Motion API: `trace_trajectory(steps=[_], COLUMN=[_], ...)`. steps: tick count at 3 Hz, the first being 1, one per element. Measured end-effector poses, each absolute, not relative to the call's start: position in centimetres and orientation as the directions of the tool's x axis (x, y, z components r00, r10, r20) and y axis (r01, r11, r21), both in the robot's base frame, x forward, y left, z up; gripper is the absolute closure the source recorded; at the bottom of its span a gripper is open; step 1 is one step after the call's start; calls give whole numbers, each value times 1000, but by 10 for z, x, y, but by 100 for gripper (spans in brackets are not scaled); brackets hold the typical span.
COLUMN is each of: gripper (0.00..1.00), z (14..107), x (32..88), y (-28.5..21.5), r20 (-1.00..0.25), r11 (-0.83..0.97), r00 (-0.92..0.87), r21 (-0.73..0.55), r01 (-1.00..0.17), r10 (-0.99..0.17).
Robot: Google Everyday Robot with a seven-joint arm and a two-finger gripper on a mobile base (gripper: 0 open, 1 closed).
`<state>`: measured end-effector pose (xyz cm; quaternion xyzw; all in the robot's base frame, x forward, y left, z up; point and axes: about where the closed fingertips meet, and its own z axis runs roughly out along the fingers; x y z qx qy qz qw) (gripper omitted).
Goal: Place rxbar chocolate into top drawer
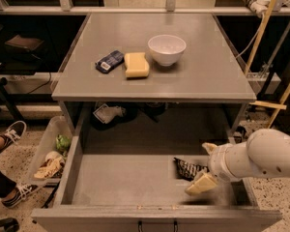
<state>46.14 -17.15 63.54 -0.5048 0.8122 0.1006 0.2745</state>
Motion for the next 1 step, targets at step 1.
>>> trace_trajectory(steps=[1], gripper=[0], z=[635], x=[461], y=[-171], r20=[-548], r11=[470], r00=[-340], r21=[-114], r01=[-875], r10=[-765])
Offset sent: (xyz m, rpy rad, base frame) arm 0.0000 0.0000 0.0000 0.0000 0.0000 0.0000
